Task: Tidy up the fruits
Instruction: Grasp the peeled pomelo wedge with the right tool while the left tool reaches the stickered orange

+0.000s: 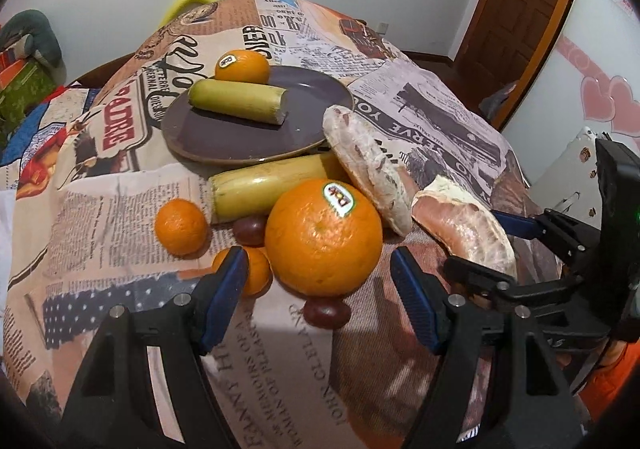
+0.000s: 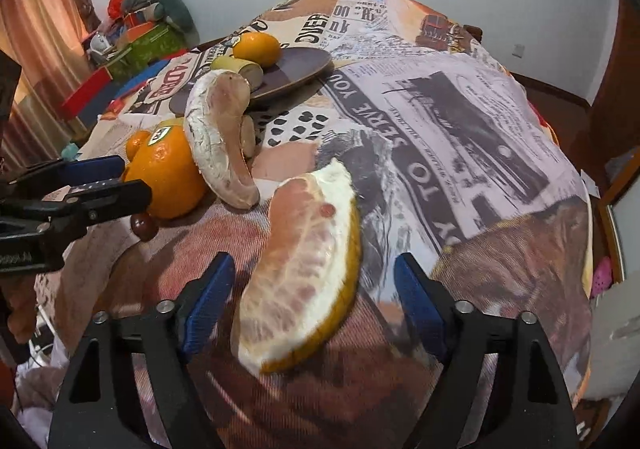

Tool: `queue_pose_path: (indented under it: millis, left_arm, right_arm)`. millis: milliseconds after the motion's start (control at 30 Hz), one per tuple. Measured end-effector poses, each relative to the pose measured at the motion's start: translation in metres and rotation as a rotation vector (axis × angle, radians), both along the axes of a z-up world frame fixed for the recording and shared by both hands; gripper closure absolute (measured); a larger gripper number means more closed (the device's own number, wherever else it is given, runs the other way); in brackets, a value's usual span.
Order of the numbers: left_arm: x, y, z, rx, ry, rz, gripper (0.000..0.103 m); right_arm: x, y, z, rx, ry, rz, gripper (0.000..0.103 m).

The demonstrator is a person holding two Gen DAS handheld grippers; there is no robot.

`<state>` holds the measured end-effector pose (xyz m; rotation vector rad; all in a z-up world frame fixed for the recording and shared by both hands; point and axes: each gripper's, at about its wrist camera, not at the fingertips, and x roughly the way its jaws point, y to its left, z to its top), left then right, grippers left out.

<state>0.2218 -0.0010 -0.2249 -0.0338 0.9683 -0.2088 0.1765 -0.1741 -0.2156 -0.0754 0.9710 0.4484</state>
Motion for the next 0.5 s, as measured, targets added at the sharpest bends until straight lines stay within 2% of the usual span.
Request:
queue_pose_path:
  millis: [67, 233, 333, 500]
  left_arm:
    - [0.003, -0.003, -0.001, 0.018, -0.012, -0.002, 0.030]
    - [0.008, -0.009, -0.004, 0.057, -0.036, -0.009, 0.030]
    - [0.010, -0.013, -0.005, 0.069, -0.042, -0.013, 0.030]
    - [0.017, -0.017, -0.010, 0.075, -0.037, -0.011, 0.033]
  right_arm:
    - [0.002, 0.004, -0.002, -0.031, -0.025, 0.004, 0.033]
    - [0.002, 0.003, -0.002, -0.030, -0.048, 0.027, 0.038]
    - [0.004, 0.001, -0.001, -0.028, -0.059, 0.027, 0.051]
    - [0.012, -0.005, 0.000, 0.016, -0.048, 0.014, 0.054]
